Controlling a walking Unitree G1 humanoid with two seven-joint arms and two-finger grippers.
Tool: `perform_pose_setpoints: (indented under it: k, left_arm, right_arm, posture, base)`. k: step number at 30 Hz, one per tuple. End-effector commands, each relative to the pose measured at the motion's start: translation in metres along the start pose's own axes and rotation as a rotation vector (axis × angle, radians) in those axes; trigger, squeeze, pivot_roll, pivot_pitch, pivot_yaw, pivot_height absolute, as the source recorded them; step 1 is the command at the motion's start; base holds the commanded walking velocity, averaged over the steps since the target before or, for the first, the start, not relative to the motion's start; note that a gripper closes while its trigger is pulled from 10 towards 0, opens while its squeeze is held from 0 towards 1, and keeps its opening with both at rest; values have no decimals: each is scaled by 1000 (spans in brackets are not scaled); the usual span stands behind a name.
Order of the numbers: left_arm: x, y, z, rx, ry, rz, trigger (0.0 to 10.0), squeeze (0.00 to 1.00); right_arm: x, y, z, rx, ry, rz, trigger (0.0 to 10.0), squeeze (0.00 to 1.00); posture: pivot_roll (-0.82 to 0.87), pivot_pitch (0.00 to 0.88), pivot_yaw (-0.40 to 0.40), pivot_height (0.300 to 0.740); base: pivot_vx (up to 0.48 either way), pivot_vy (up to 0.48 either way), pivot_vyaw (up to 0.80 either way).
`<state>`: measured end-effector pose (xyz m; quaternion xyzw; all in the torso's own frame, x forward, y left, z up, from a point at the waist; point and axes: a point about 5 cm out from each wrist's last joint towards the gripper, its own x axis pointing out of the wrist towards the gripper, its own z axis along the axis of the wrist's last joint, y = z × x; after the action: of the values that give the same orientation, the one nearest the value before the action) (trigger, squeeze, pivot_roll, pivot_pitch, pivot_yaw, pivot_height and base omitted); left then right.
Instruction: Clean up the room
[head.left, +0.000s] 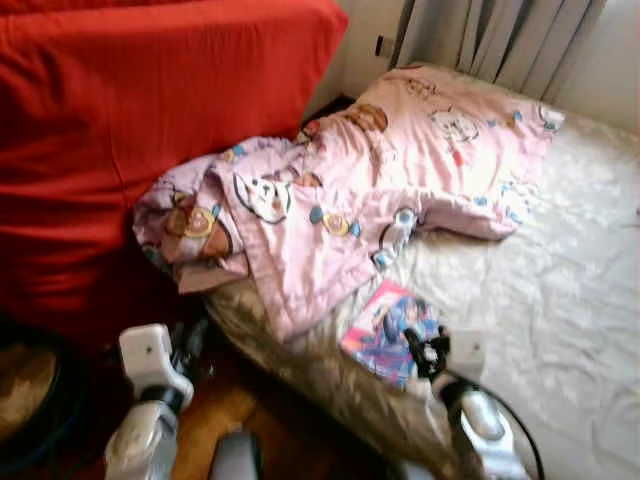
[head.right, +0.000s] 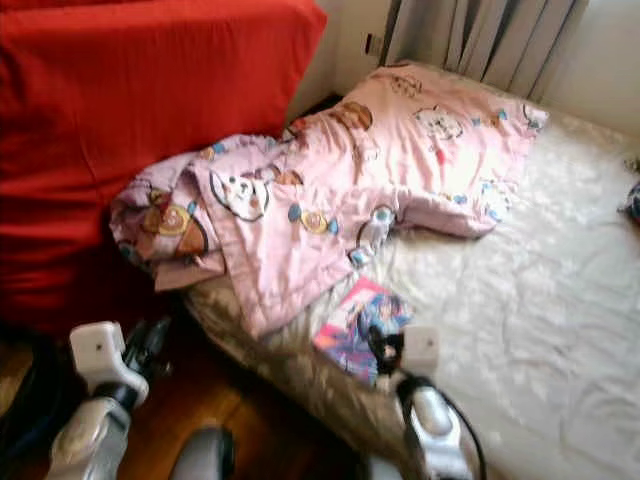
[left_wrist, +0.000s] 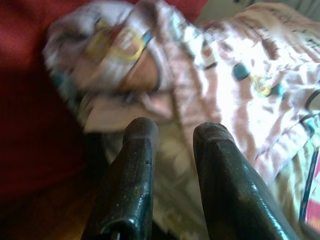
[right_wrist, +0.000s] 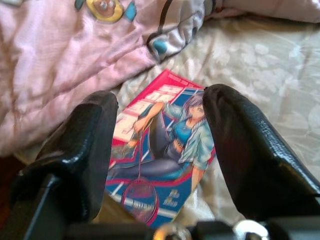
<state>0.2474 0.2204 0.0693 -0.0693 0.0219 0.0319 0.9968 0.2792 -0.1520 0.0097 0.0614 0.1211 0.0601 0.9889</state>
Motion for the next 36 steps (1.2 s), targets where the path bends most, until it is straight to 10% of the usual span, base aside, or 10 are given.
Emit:
perform_pose_setpoints:
  k: [1,33,34,35,36]
  left_arm:
    - [0,-9,-1,-23,-2,-23,10000,0]
    - [-6,-6,0,-6,25,-32,10000,0]
    - [-6,-6,0,-6,26,-33,10000,0]
    - [-6,-6,0,-6,27,-34,10000,0]
    - [-7,-7,0,-6,28,-34,10000,0]
  right_arm:
    - [-5,-12,-5,-2,26,-33,10000,0]
    - [1,-5,-25,53,195,-64,10000,0]
    - [1,-4,-26,66,209,-69,10000,235]
    - [1,-4,-27,75,217,-71,10000,235]
    - [1,-4,-28,80,231,-75,10000,863]
  posture:
    - [86,117,-88,627]
    - [117,198,-60,602]
    - [116,199,-60,602]
    - [116,199,-60,602]
    - [118,203,-58,602]
  base:
    - [0,0,0]
    - [0,0,0]
    - [0,0,0]
    - [0,0,0]
    - [0,0,0]
